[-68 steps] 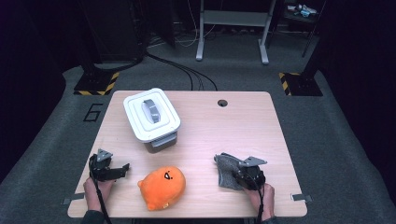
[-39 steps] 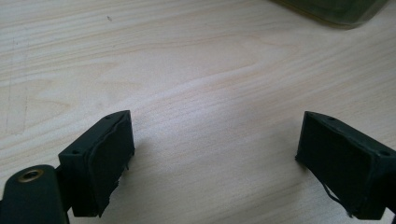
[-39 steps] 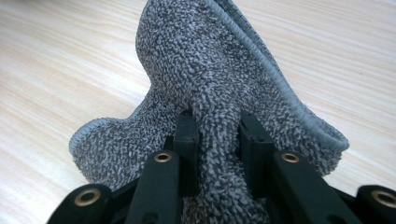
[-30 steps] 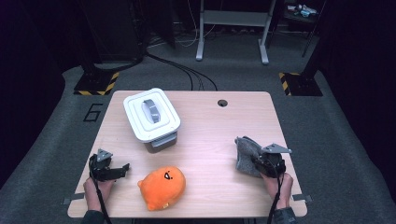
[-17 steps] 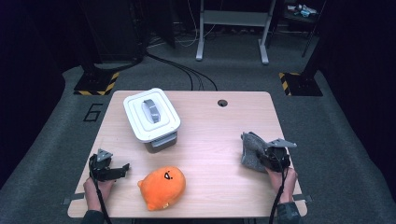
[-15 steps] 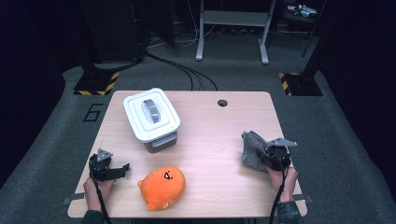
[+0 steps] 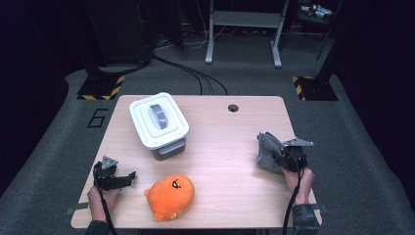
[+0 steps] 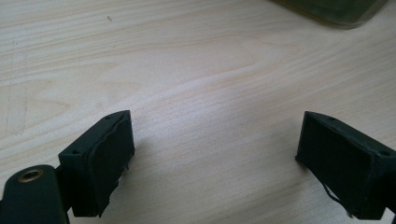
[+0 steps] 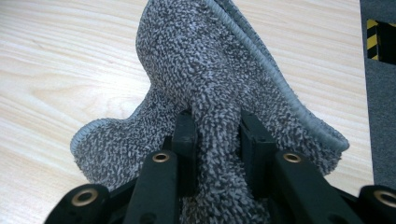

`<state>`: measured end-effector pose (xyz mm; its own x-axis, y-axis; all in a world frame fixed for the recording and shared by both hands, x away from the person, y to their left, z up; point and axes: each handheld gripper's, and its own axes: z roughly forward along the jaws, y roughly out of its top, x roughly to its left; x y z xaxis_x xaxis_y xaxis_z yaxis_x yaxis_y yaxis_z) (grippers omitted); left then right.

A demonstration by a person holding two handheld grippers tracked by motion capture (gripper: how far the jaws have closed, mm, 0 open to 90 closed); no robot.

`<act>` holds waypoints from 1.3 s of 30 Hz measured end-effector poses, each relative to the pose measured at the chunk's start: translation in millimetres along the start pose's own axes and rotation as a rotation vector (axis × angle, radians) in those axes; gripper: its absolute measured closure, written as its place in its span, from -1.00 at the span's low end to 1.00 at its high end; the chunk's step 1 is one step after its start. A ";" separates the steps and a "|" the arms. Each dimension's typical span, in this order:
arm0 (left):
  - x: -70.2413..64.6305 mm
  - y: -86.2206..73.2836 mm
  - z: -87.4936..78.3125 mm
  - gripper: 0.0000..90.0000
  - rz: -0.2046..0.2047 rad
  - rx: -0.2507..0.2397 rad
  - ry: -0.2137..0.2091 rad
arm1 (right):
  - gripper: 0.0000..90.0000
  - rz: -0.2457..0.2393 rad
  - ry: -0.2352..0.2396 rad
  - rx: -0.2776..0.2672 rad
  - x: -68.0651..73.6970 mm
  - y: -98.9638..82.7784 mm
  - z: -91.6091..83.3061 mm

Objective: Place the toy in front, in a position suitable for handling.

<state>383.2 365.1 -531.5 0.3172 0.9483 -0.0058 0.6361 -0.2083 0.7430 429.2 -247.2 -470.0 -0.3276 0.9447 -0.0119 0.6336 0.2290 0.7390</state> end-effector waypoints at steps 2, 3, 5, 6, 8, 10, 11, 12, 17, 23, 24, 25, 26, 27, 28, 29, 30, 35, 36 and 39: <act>0.0 0.0 0.0 -0.76 0.000 0.000 0.000 | 0.57 0.001 0.000 -0.001 -1.8 0.7 2.3; 0.1 0.0 0.1 -0.76 0.001 -0.001 0.001 | 0.57 0.010 -0.005 0.001 -2.2 1.1 3.7; 0.0 0.0 0.0 -0.76 0.001 0.000 0.000 | 0.57 0.023 -0.011 -0.002 -3.5 1.7 6.4; 0.0 0.0 0.0 -0.76 0.000 0.000 0.000 | 0.56 0.016 -0.004 0.002 -5.2 1.8 7.2; 0.0 0.0 0.0 -0.76 0.000 0.000 0.000 | 0.56 0.022 -0.006 0.001 -7.5 2.2 9.3; 0.0 0.0 0.0 -0.76 0.000 0.000 0.000 | 0.56 0.030 -0.014 0.003 -9.3 2.8 11.5; 0.0 0.0 0.0 -0.76 0.001 0.000 0.000 | 0.56 0.031 -0.010 0.003 -10.3 2.9 12.4; 0.0 0.0 0.0 -0.76 0.000 0.000 0.000 | 0.55 0.030 -0.014 0.006 -10.8 2.9 13.3; 0.0 0.0 0.0 -0.76 0.001 0.000 0.000 | 0.54 0.043 -0.022 0.017 -14.7 2.1 19.9; 0.0 0.0 0.0 -0.76 0.000 0.000 0.000 | 0.54 0.060 -0.035 0.023 -19.7 0.9 27.5; 0.0 0.0 0.0 -0.76 0.000 0.000 0.000 | 0.53 0.061 -0.039 0.024 -20.6 0.6 28.9; 0.0 0.0 0.0 -0.76 0.001 0.000 0.000 | 0.53 0.061 -0.036 0.022 -21.8 0.2 30.1; 0.0 0.0 0.0 -0.76 0.000 0.000 0.000 | 0.53 0.069 -0.037 0.029 -22.4 0.0 31.5; 0.0 0.0 0.0 -0.76 0.001 0.000 0.000 | 0.53 0.074 -0.040 0.032 -23.2 -0.3 33.1; 0.0 0.0 0.0 -0.76 0.000 0.000 0.000 | 0.52 0.074 -0.038 0.032 -24.7 -0.5 34.7; 0.1 0.0 0.0 -0.76 0.001 -0.001 0.001 | 0.51 0.086 -0.037 0.036 -25.6 -0.6 36.1; 0.0 0.0 0.1 -0.76 0.001 -0.001 0.001 | 0.51 0.087 -0.037 0.034 -26.9 -0.8 37.5; 0.1 0.0 0.0 -0.76 0.003 -0.001 0.002 | 0.41 0.106 -0.042 0.046 -28.6 -1.8 42.9; 0.1 0.0 0.0 -0.76 0.002 -0.001 0.001 | 0.34 0.108 -0.046 0.049 -28.8 -2.1 44.1; 0.3 0.3 -0.5 -0.76 0.004 0.006 -0.003 | 0.12 0.115 -0.053 0.062 -30.1 -2.6 46.8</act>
<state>383.1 365.4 -530.9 0.3214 0.9469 -0.0046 0.6390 -0.2133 0.7390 470.2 -265.3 -503.1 -0.2137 0.9763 0.0338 0.7072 0.1308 0.6948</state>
